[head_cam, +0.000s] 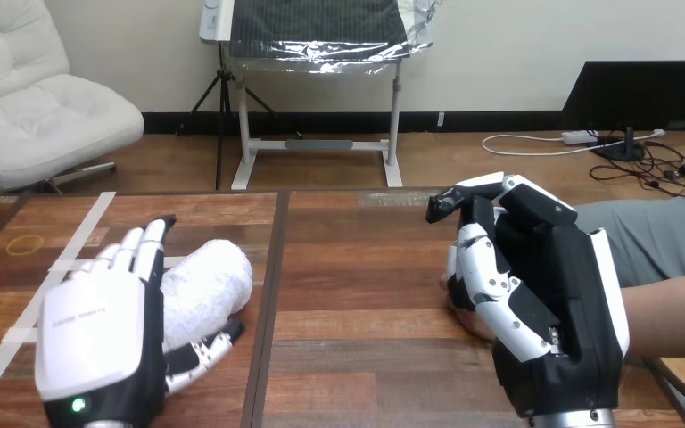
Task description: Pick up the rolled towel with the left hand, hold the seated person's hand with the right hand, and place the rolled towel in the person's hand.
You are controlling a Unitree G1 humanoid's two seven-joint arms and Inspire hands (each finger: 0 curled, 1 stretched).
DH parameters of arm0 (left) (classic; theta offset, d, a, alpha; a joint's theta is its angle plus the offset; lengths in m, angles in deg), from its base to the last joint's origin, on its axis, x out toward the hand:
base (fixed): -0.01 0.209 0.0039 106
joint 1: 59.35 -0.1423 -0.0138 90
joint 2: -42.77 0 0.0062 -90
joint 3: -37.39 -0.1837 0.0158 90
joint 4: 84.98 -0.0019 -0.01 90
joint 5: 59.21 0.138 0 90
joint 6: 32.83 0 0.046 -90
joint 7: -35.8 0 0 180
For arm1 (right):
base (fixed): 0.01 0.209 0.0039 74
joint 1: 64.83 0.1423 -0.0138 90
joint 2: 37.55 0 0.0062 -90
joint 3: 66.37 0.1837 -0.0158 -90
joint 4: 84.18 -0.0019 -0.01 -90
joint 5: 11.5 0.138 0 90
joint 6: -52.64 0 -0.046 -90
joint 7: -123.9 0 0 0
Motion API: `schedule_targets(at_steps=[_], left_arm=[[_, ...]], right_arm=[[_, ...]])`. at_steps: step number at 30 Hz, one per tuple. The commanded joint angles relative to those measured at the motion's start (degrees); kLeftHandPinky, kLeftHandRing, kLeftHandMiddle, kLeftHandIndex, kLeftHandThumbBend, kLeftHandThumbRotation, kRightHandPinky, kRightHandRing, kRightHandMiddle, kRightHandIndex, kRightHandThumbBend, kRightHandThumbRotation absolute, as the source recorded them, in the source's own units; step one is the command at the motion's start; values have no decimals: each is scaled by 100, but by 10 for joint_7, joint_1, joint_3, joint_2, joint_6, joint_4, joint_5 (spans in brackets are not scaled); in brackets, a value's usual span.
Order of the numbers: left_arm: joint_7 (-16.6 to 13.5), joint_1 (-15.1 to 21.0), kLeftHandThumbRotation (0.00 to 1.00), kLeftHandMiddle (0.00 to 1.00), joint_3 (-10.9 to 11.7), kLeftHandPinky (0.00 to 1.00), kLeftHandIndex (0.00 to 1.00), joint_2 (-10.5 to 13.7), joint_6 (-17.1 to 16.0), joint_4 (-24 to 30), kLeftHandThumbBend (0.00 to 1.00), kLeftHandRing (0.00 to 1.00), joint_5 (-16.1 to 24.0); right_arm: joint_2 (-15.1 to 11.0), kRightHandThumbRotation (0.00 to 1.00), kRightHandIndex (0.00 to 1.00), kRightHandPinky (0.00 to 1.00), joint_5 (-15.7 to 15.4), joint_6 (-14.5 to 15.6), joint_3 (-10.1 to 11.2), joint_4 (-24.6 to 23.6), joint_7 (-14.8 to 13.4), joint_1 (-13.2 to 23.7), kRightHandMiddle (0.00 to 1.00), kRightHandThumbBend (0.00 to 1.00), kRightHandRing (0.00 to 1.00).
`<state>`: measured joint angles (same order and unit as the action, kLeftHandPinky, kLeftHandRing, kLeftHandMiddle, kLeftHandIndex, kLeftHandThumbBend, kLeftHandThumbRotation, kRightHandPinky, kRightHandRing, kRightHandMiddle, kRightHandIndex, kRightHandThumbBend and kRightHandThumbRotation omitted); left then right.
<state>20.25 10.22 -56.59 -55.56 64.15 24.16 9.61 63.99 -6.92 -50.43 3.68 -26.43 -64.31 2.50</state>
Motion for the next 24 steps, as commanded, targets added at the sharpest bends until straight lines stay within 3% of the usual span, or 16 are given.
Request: schedule_targets(at_steps=[1,5,24], left_arm=[[-15,60,47,88,-12,81,88,16,15,-13,81,84,27],[-13,73,48,88,-15,81,88,22,32,-25,80,84,40],[-7,137,50,89,-17,85,88,54,59,-103,76,87,19]], right_arm=[[37,0,0,0,-2,1,0,-9,-4,15,0,0,0],[36,0,0,0,-2,1,1,-9,-3,15,0,0,0],[35,0,0,0,-1,-2,1,-6,0,18,0,0,0]])
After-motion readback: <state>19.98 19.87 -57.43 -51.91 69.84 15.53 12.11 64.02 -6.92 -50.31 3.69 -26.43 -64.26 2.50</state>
